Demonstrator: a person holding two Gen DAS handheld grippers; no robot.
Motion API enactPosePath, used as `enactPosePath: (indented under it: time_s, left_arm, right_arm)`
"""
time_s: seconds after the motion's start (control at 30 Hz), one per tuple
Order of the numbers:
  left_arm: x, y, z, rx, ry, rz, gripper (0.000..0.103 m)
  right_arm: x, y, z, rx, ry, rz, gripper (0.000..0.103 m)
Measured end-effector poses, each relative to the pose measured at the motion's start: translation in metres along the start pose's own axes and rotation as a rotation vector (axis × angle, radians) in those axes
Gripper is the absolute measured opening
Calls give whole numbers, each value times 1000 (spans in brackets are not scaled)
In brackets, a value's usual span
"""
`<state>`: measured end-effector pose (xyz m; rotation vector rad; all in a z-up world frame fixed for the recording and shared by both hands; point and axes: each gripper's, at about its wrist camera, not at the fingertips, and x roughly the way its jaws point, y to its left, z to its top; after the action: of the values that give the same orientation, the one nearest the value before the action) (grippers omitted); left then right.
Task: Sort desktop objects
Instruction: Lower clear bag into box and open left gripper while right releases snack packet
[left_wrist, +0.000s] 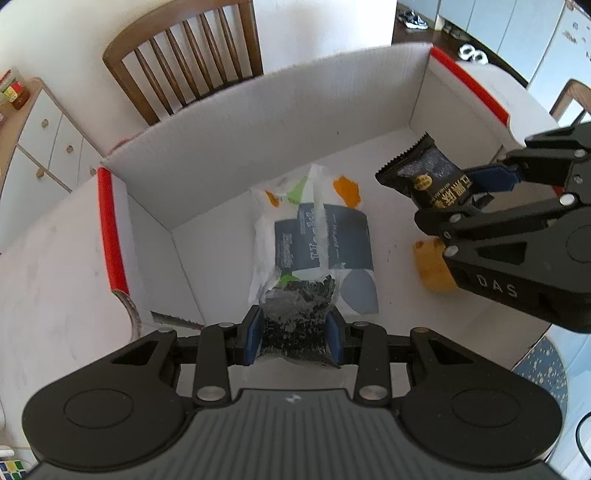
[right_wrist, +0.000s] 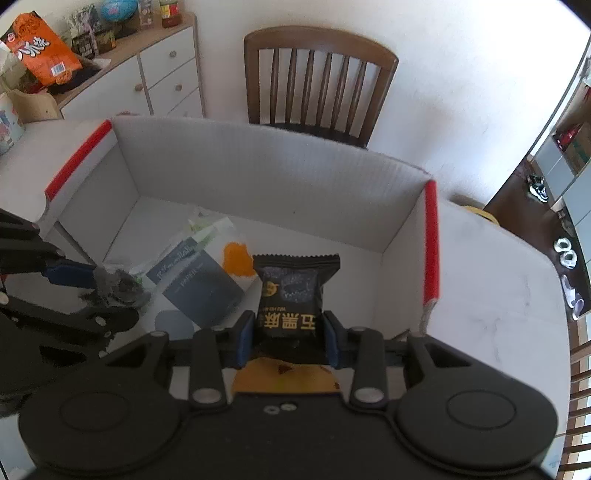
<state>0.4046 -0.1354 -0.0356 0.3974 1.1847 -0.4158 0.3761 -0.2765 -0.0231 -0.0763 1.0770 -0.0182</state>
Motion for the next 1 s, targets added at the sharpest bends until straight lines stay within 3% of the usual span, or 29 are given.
enactPosePath:
  time_s: [0.4,0.57,0.73,1.0]
  left_arm:
    - [8,4,-4,-8,33,-10,36]
    - [10,5,-5,-14,50,-15,42]
    - [5,0,-6,-23,37,-39,58]
    - [-13,10,-1,-75,-11,-65,58]
  right_arm:
    - [6,1,5,-9,15,2,41]
    - [4,0,4,-8,12,7,47]
    - [0,-1,3,11,0,10,54]
    - [-16,-6,6,42,-25,31,54]
